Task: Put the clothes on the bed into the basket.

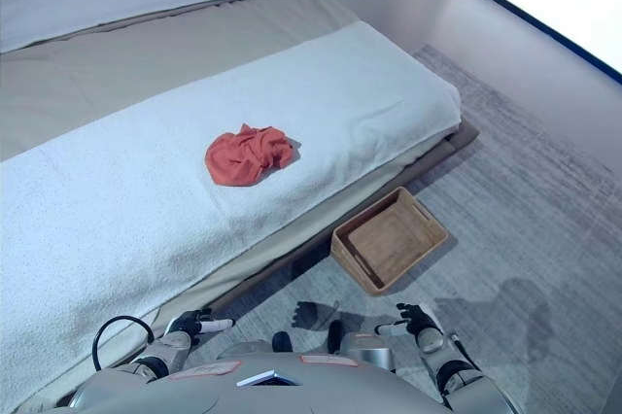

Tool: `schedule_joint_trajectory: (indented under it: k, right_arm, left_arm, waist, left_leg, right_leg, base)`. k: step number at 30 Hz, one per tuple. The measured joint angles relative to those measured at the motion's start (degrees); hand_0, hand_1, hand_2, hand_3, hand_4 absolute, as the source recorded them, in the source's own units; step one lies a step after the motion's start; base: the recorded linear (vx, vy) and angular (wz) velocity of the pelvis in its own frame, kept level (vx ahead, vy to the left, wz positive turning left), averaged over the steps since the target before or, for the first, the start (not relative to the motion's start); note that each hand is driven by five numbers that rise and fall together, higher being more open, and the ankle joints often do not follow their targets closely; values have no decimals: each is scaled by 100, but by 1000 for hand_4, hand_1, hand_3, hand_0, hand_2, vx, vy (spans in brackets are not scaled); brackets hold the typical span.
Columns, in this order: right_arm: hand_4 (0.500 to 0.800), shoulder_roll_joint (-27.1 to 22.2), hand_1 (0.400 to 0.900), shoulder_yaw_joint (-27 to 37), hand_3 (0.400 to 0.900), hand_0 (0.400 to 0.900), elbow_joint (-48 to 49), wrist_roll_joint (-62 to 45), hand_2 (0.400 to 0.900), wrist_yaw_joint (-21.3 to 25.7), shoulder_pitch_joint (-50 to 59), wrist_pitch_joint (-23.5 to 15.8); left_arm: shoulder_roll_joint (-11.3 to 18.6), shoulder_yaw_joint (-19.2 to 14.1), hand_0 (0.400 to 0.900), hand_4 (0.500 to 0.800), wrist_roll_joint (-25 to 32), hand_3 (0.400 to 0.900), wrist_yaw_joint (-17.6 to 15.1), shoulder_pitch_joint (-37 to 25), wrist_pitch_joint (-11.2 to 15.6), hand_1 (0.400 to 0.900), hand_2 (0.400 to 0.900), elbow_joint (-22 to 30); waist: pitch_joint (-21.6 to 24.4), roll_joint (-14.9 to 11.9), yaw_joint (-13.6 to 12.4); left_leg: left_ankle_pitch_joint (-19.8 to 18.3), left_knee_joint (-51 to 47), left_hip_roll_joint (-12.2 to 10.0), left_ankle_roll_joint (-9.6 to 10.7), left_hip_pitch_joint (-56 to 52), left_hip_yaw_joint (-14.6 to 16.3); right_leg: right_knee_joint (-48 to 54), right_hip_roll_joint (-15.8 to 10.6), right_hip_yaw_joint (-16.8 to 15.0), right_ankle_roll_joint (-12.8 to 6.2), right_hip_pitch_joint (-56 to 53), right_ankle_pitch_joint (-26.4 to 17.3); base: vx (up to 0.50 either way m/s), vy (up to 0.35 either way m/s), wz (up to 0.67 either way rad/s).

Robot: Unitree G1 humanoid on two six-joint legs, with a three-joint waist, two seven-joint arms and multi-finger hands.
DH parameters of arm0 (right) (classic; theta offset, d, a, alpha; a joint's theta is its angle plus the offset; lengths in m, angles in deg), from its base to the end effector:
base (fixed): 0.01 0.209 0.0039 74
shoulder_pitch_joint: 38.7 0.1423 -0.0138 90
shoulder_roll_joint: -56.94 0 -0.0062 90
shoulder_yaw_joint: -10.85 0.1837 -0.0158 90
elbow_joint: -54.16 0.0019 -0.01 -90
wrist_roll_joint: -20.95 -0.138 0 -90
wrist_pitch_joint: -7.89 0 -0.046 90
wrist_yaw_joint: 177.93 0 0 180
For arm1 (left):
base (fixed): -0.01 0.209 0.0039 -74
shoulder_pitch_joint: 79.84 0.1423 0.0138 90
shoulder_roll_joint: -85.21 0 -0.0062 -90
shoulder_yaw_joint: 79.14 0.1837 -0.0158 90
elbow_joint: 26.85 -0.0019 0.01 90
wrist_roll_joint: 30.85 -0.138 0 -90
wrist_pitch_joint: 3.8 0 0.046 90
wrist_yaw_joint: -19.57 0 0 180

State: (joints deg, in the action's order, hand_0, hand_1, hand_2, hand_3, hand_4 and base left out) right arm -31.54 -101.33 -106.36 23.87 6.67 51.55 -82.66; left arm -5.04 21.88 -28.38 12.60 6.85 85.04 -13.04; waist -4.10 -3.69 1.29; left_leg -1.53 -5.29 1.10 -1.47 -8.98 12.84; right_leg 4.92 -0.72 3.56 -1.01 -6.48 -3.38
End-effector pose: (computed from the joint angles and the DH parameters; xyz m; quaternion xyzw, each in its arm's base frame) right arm 0.0694 -0.2134 -0.1181 -0.2539 0.5642 0.0690 0.7826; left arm 0.0743 0.2374 -0.1134 0.1899 0.5930 0.0696 0.7794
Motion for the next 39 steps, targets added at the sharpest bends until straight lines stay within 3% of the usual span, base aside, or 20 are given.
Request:
schedule_joint_trajectory:
  k: [10, 16, 18, 21, 23, 24, 26, 28, 30, 32, 34, 35, 36, 37, 39]
  right_arm:
    - [800, 0, 900, 0, 900, 900, -46, 1, 900, -2, 9, 0]
    - [800, -20, 900, 14, 900, 900, -69, -6, 900, -1, 194, -1]
    - [800, -34, 900, 88, 900, 900, -108, -29, 900, -8, 309, -5]
    - [800, -108, 900, 227, 900, 900, -149, -53, 900, -8, 436, -5]
    - [800, -113, 900, 236, 900, 900, -210, -57, 900, -10, 383, -16]
    - [800, -112, 900, 251, 900, 900, -242, -64, 900, -11, 384, -12]
    - [800, -112, 900, 357, 900, 900, -256, -109, 900, -6, 383, -17]
    - [800, -110, 900, 549, 900, 900, -240, -251, 900, 5, 383, -13]
    - [800, -113, 900, 726, 900, 900, -274, -286, 900, 16, 289, 4]
    - [800, -116, 900, 786, 900, 900, -325, -319, 900, 17, 133, 13]
    - [800, -133, 900, 853, 900, 900, -352, -363, 900, 19, -18, 33]
    - [800, -143, 900, 975, 900, 900, -290, -441, 900, 11, -132, 35]
    - [800, -172, 900, 962, 900, 900, -203, -557, 900, 33, -326, 31]
    - [800, -213, 900, 950, 900, 900, -224, -613, 900, 28, -430, 22]
    - [800, -346, 900, 877, 900, 900, -199, -681, 900, 44, -343, 2]
  left_arm:
    - [41, 0, 900, 800, -14, 900, -4, -5, 2, 900, 900, 0]
    - [55, 0, 900, 800, -16, 900, -3, -105, 8, 900, 900, -14]
    - [42, 8, 900, 800, -20, 900, -4, -236, 5, 900, 900, -45]
    - [70, 166, 900, 800, -41, 900, -9, -422, 9, 900, 900, -37]
    - [123, 165, 900, 800, -42, 900, -10, -459, 13, 900, 900, -19]
    - [153, 165, 900, 800, -42, 900, -8, -457, 0, 900, 900, -26]
    - [209, 180, 900, 800, -45, 900, -12, -470, 0, 900, 900, -23]
    - [241, 200, 900, 800, -56, 900, -22, -544, -6, 900, 900, -32]
    - [207, 208, 900, 800, -59, 900, -19, -585, 1, 900, 900, -25]
    - [150, 243, 900, 800, -61, 900, -15, -585, 8, 900, 900, 46]
    - [39, 336, 900, 800, -105, 900, -6, -571, 8, 900, 900, 86]
    - [29, 266, 900, 800, -173, 900, 59, -338, 94, 900, 900, 117]
    - [-18, 83, 900, 800, -199, 900, 139, -235, 322, 900, 900, 186]
    - [6, 192, 900, 800, -218, 900, 75, -232, 230, 900, 900, 60]
    - [-10, 462, 900, 800, -218, 900, 60, -256, 98, 900, 900, -37]
  waist:
    - [-63, -86, -5]
    - [-244, -22, 5]
    - [-419, 111, -11]
    - [-651, 283, 47]
    - [-700, 266, 71]
    - [-723, 249, 80]
    - [-772, 218, 163]
    - [-832, 212, 291]
    - [-864, 156, 333]
    - [-843, 136, 375]
    - [-704, 238, 534]
    - [-605, 352, 508]
    - [-463, 329, 577]
    - [-335, 382, 608]
    - [-209, 581, 652]
  left_leg:
    - [-6, 0, 24, -15, 97, -26]
    - [-27, -2, 18, -168, 210, -45]
    - [-25, -3, -40, -274, 175, -33]
    - [-23, 2, -55, -387, 131, -173]
    - [-2, 26, 30, -731, 16, -286]
    - [-23, 57, 83, -846, -9, -319]
    - [-22, 62, 119, -861, -16, -369]
    - [-30, 62, 181, -863, 16, -489]
    - [-170, 54, 320, -867, -74, -534]
    - [-389, 5, 442, -927, -176, -631]
    - [-523, 4, 467, -895, -307, -852]
    - [-475, 85, 472, -786, -335, -1033]
    - [-669, 156, 468, -653, -442, -1142]
    - [-757, 213, 439, -519, -521, -1270]
    - [-985, 676, 320, 40, -476, -1157]
  right_leg:
    - [-22, -22, -1, -1, 97, -1]
    - [-455, -18, 16, -26, 425, -21]
    - [-1069, 21, 22, -69, 709, -7]
    - [-2866, -30, -40, -193, 1550, 141]
    - [-3380, -108, -134, -257, 1909, 322]
    - [-3343, -126, -221, -337, 2044, 377]
    - [-2846, -111, -278, -394, 2229, 370]
    - [-1444, 9, -316, -656, 2265, 256]
    - [-770, 23, -85, -780, 2363, 164]
    - [-628, 29, 286, -762, 2432, 151]
    - [-760, 43, 464, -741, 2382, 139]
    - [-614, 81, 431, -717, 2172, 141]
    - [-320, 89, 261, -672, 1801, 116]
    - [-75, 101, 212, -491, 1543, -174]
    - [-247, 150, 173, -161, 1469, -452]
  base:
    - [-15, 67, 3]
    - [12, 190, 4]
    - [12, 249, 12]
    - [29, 220, 19]
    - [125, 133, 16]
    - [189, 99, 24]
    - [251, 79, 32]
    - [333, 82, 30]
    - [354, 61, 41]
    - [408, 29, 49]
    - [448, -36, 84]
    - [418, -38, 66]
    - [415, -33, 10]
    - [427, -43, 11]
    - [465, -72, 23]
